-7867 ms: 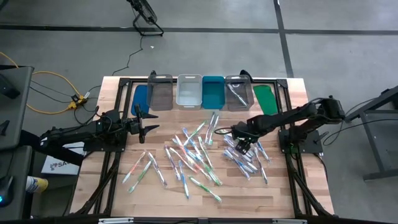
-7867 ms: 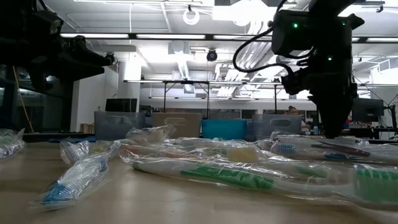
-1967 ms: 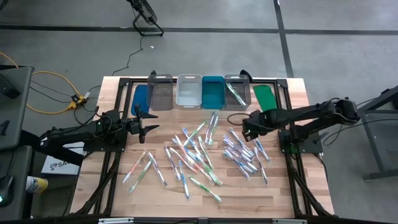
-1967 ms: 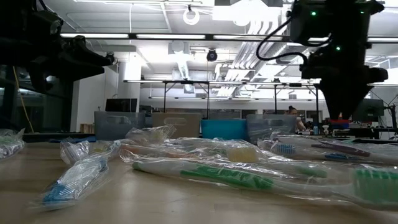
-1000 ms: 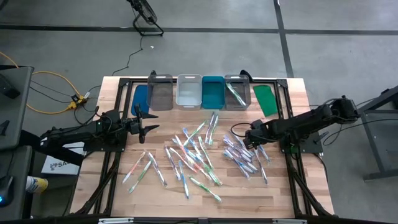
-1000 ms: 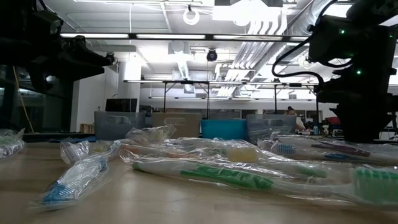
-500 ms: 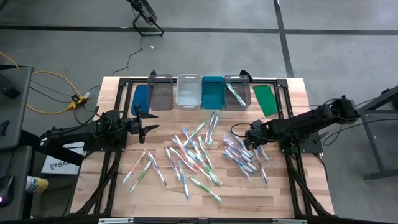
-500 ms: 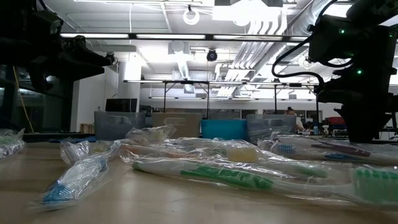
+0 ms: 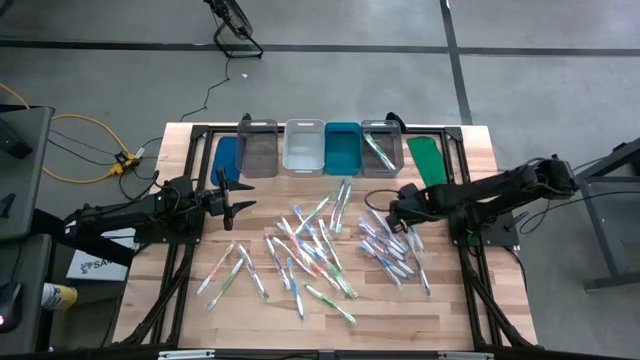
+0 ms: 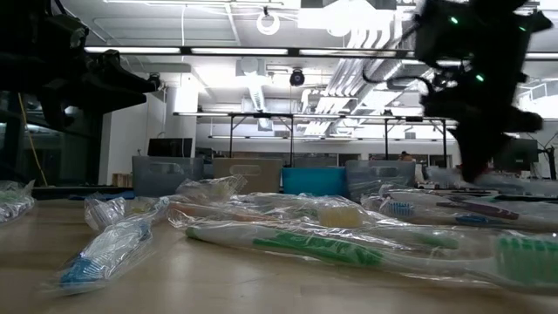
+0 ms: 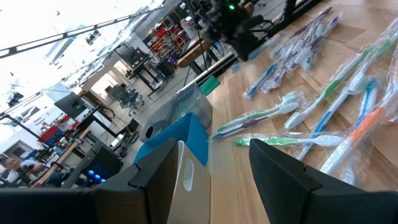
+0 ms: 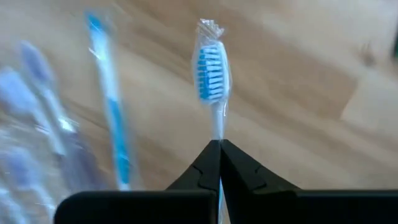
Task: Pick & Place Toothbrushes
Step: Put the blue toothbrush into the blue bin
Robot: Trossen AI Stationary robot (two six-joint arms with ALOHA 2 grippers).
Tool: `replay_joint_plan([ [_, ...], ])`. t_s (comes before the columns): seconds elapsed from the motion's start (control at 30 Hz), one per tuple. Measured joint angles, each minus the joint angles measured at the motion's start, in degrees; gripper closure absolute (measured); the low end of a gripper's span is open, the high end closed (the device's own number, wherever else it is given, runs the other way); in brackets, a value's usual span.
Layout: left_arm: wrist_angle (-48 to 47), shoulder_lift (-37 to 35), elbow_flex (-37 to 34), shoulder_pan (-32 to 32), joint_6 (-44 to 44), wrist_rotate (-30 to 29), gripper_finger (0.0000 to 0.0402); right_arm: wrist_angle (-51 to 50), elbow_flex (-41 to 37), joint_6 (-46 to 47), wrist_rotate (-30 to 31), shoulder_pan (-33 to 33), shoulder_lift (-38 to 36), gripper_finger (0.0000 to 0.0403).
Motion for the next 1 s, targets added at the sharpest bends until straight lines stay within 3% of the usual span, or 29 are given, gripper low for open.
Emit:
replay_joint_plan([
  [0.3, 0.00, -0.01, 0.00, 0.01, 0.00, 0.00, 0.0208, 1.18, 12.56, -18.21, 3.00, -9.23, -0.01, 0.0401],
  [0.57, -0.01, 0.00, 0.00, 0.00, 0.00, 0.00, 0.0208, 9.27, 18.77, -31.73, 2.26, -17.47, -0.02, 0.0401],
  [1.0, -0.02, -0.01, 0.00, 0.00, 0.00, 0.01, 0.0208, 34.17, 20.64, -45.35, -11.99, -29.94, 4.05, 0.0401],
])
